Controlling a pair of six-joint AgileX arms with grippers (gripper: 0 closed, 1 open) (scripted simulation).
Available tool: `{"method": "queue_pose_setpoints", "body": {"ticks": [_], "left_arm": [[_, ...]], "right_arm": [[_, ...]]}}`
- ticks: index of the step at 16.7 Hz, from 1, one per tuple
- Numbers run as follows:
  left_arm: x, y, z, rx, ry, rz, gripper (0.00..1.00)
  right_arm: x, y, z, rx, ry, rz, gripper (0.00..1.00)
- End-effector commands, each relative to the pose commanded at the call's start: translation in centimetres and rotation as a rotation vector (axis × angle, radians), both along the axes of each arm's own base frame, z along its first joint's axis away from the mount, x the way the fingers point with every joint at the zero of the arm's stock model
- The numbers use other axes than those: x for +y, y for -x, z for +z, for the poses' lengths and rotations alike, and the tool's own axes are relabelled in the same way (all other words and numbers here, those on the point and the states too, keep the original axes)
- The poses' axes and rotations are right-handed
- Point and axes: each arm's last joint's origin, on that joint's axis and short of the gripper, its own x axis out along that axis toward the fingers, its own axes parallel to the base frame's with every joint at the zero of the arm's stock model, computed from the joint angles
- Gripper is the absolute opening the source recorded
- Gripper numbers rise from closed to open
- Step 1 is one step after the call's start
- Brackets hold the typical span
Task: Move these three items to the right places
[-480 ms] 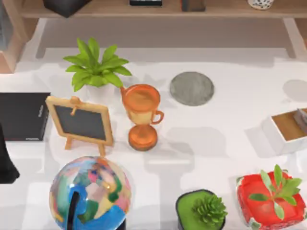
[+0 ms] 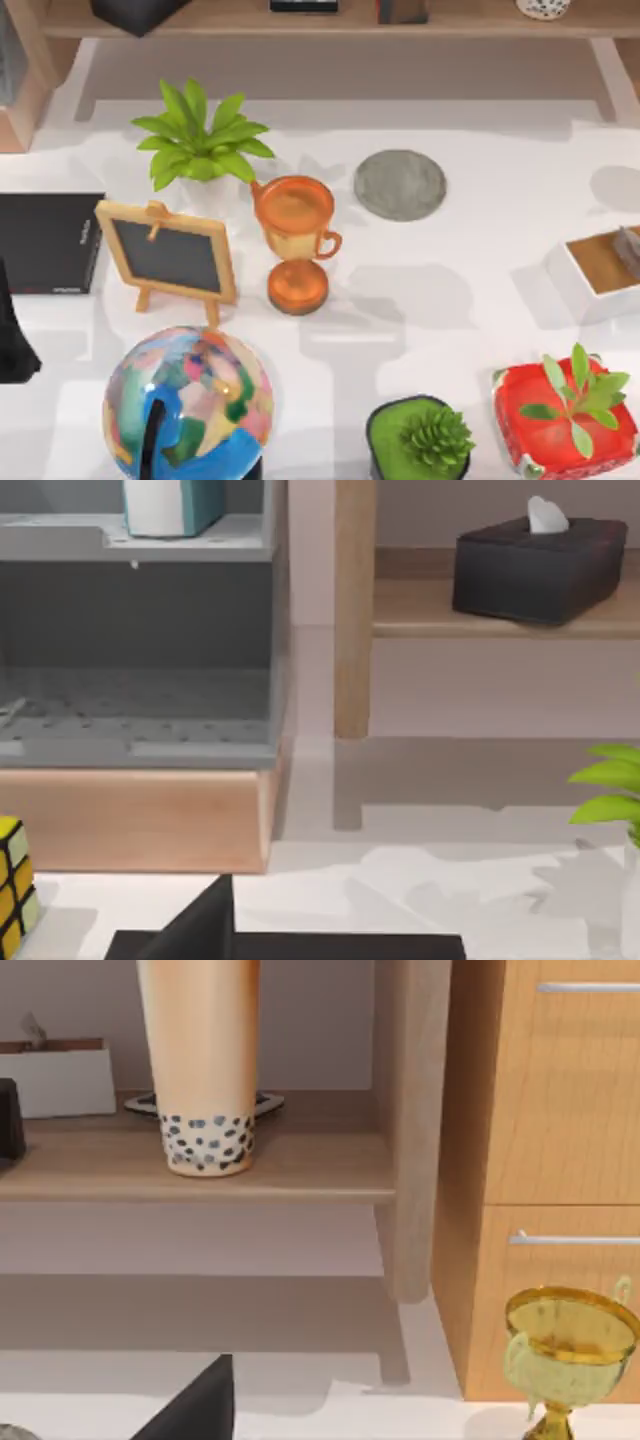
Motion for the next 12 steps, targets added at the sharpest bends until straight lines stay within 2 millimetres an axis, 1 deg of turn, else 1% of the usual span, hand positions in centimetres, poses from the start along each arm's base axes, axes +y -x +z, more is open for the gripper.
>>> {"method": "queue_pose_setpoints", "body": {"ticks": [2,3,5,7,9,10,12], "left_arm": [[0.0,0.0,0.0,0.000,0.000,0.000,1.00],[0.0,0.0,0.0,0.000,0.000,0.000,1.00],[0.0,0.0,0.0,0.000,0.000,0.000,1.00],[0.0,0.0,0.0,0.000,0.000,0.000,1.00],[0.0,0.0,0.0,0.000,0.000,0.000,1.00],[0.0,0.0,0.0,0.000,0.000,0.000,1.00],[0.0,0.0,0.0,0.000,0.000,0.000,1.00]], "right_arm": [[0.3,-1.4,2.3,-0.004,0.001,0.002,1.00],[0.6,-2.4,3.4,-0.004,0.002,0.002,1.00],[1.3,-5.0,5.5,-0.004,0.004,0.004,1.00],[2.2,-8.3,7.1,-0.001,0.005,0.004,1.00],[3.4,-12.0,8.0,0.002,0.006,0.002,1.00],[4.1,-13.9,8.0,0.005,0.007,0.001,1.00],[5.6,-17.7,7.6,0.010,0.008,-0.002,1.00]]}}
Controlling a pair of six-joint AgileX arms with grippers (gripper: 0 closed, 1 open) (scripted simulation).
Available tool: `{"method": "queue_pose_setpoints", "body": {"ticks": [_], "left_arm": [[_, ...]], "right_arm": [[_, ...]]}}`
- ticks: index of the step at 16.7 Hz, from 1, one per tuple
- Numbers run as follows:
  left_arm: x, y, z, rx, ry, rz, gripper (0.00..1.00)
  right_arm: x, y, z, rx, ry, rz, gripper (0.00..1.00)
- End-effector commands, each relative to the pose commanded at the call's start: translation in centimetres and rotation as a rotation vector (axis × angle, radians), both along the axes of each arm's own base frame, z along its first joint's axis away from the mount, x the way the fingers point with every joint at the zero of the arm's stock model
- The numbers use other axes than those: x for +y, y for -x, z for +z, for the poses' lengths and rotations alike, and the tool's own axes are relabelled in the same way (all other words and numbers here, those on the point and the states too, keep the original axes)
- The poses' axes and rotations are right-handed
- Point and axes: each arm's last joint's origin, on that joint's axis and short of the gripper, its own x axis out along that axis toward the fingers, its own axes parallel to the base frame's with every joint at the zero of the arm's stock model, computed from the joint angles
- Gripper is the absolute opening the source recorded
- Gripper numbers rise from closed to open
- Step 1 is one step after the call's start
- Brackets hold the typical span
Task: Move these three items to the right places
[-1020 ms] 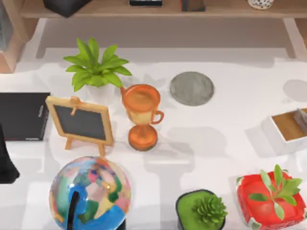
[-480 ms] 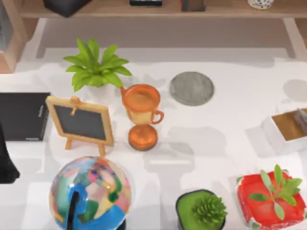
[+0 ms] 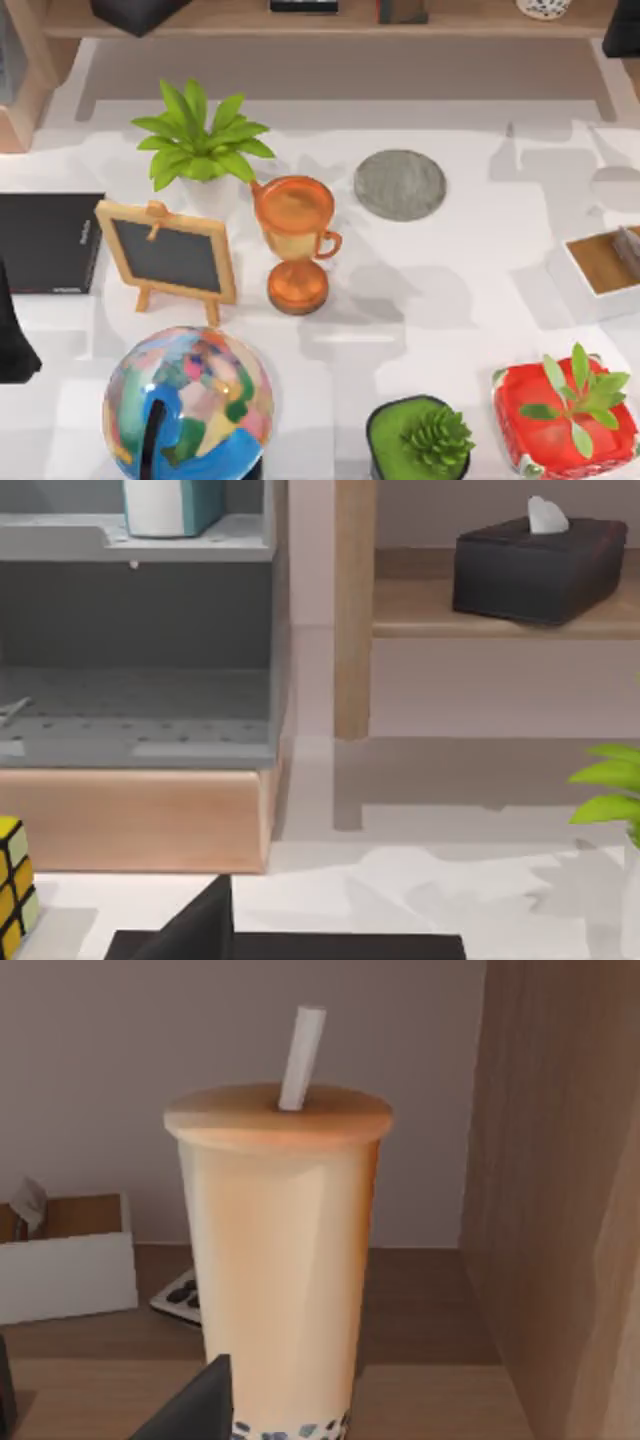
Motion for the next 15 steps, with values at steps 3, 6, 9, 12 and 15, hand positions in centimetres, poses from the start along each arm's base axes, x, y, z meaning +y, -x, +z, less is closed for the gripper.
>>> {"method": "queue_pose_setpoints", "body": {"ticks": [3,6,9,12,15], "left_arm": [[0.0,0.0,0.0,0.000,0.000,0.000,1.00],[0.0,0.0,0.0,0.000,0.000,0.000,1.00],[0.0,0.0,0.0,0.000,0.000,0.000,1.00],[0.0,0.0,0.0,0.000,0.000,0.000,1.00],[0.0,0.0,0.0,0.000,0.000,0.000,1.00]], "right_arm": [[2.1,-4.8,-1.8,0.007,0.001,-0.006,1.00],[3.8,-8.0,-3.8,0.010,0.001,-0.012,1.00],[4.7,-9.5,-5.0,0.010,0.000,-0.015,1.00],[4.8,-9.6,-5.1,0.010,0.000,-0.015,1.00],[4.5,-9.6,-5.2,0.014,0.001,-0.019,1.00]]}}
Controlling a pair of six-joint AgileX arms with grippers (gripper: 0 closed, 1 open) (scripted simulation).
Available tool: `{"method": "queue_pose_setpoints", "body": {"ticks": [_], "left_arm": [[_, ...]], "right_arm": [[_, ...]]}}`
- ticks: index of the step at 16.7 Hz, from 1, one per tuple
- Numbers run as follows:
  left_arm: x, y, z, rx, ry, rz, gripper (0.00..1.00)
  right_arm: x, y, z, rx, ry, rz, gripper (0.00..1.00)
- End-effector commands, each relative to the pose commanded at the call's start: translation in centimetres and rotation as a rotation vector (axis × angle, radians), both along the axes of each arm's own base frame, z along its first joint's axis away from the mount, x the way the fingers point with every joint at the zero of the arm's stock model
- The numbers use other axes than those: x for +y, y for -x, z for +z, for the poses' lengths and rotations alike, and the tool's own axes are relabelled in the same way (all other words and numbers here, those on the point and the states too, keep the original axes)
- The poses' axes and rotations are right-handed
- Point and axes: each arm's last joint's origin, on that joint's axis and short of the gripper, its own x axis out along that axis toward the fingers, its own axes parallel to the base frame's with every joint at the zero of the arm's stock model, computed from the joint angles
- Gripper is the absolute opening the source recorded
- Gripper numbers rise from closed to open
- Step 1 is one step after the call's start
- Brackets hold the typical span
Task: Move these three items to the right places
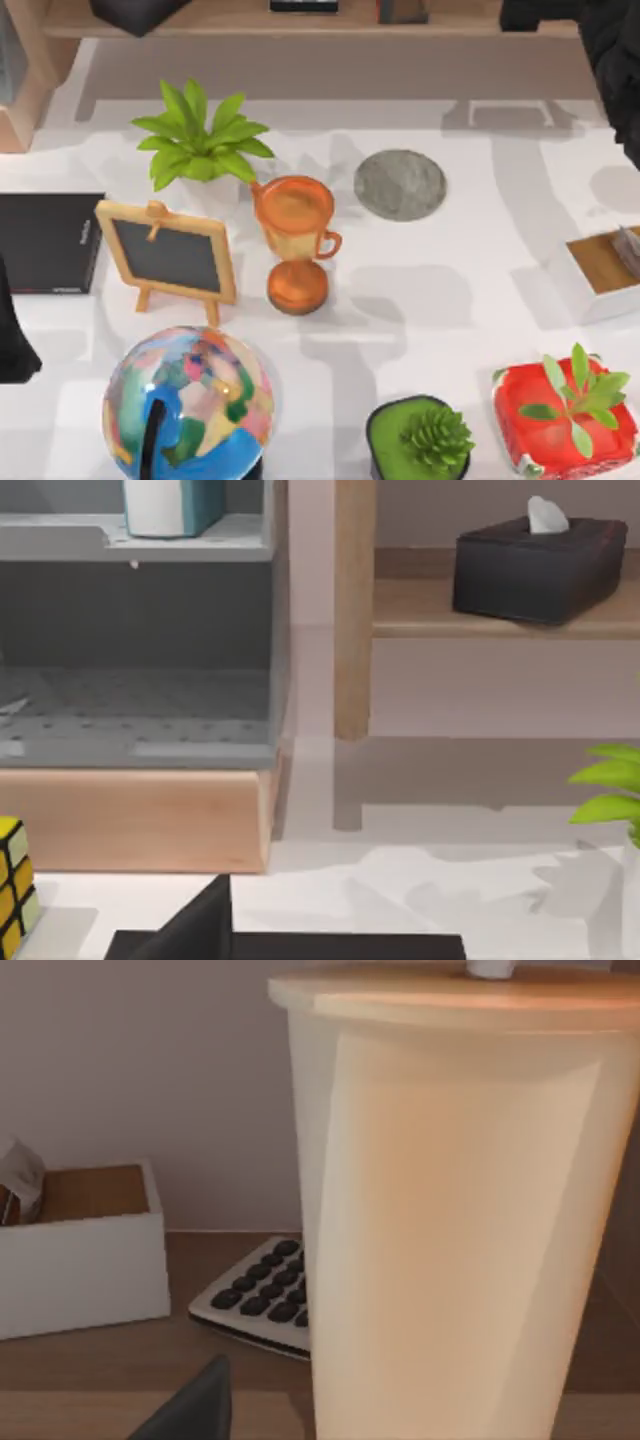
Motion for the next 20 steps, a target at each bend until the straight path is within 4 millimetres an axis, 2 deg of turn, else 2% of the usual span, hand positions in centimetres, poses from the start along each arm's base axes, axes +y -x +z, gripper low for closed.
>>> {"method": "queue_pose_setpoints", "body": {"ticks": [3,10,12,16,20], "left_arm": [[0.0,0.0,0.0,0.000,0.000,0.000,1.00],[0.0,0.0,0.0,0.000,0.000,0.000,1.00],[0.0,0.0,0.0,0.000,0.000,0.000,1.00],[0.0,0.0,0.0,0.000,0.000,0.000,1.00],[0.0,0.0,0.0,0.000,0.000,0.000,1.00]], "right_arm": [[0.2,-1.5,0.1,-0.003,-0.001,0.003,1.00],[0.2,-7.3,0.2,-0.005,-0.001,0.003,1.00],[0.1,-8.0,0.1,-0.004,-0.001,0.003,1.00],[0.1,-8.0,0.1,-0.004,-0.001,0.003,1.00],[0.1,-8.0,0.1,-0.004,-0.001,0.003,0.70]]}}
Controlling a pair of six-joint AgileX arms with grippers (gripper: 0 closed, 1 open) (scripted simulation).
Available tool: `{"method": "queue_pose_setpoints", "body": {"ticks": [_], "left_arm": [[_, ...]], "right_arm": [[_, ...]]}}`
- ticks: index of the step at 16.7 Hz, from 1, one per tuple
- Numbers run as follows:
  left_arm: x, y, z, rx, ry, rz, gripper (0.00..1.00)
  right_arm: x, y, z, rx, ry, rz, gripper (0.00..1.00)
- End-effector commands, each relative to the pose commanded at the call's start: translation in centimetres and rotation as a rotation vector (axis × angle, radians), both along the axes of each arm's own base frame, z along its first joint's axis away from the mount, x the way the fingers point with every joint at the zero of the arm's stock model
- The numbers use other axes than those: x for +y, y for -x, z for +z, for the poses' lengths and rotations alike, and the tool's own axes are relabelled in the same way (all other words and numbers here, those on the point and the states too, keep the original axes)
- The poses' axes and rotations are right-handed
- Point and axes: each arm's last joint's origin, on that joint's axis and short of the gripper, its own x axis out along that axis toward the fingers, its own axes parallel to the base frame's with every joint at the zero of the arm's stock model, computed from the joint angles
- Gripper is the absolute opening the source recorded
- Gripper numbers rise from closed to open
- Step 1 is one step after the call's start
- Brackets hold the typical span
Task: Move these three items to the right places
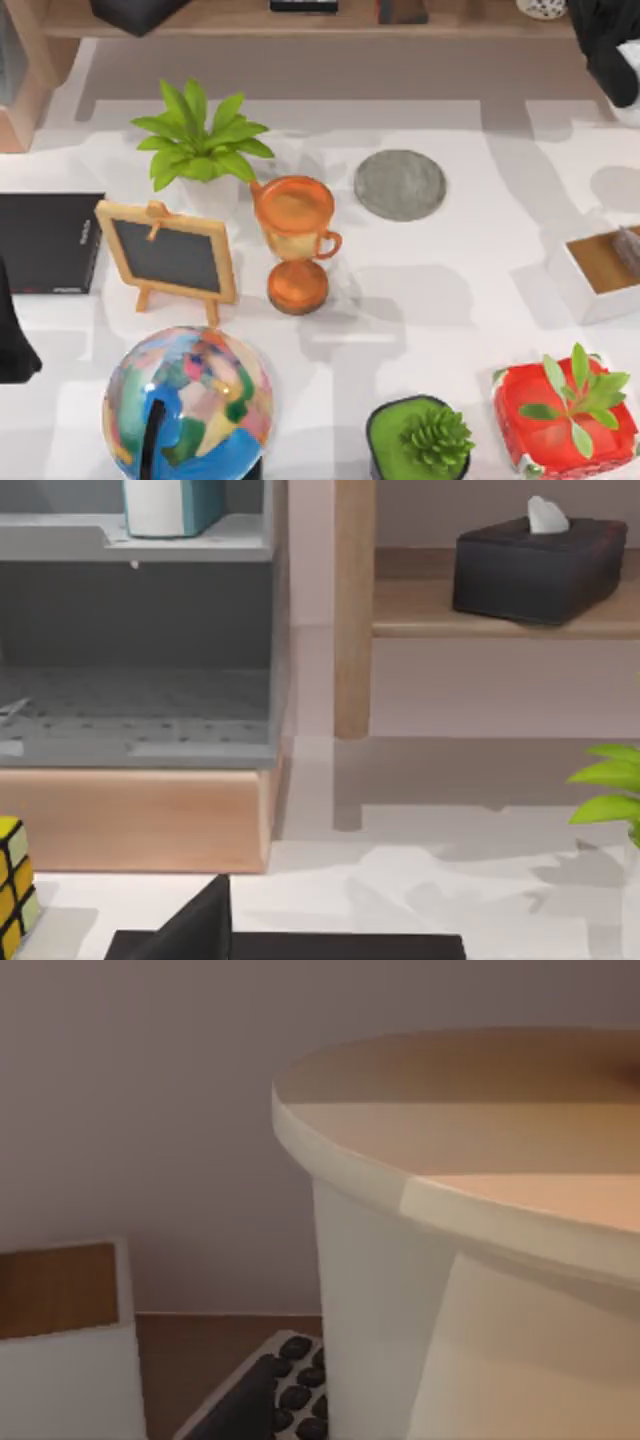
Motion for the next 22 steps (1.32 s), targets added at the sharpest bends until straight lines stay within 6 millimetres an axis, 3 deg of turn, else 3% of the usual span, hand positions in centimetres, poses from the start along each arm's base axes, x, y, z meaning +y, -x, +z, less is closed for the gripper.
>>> {"method": "queue_pose_setpoints", "body": {"ticks": [9,19,22], "left_arm": [[0.0,0.0,0.0,0.000,0.000,0.000,1.00],[0.0,0.0,0.0,0.000,0.000,0.000,1.00],[0.0,0.0,0.0,0.000,0.000,0.000,1.00]], "right_arm": [[0.0,0.0,0.0,0.000,0.000,0.000,0.02],[0.2,0.1,0.1,-0.003,-0.002,0.004,0.00],[0.3,1.7,0.7,-0.006,-0.003,0.005,0.00]]}}
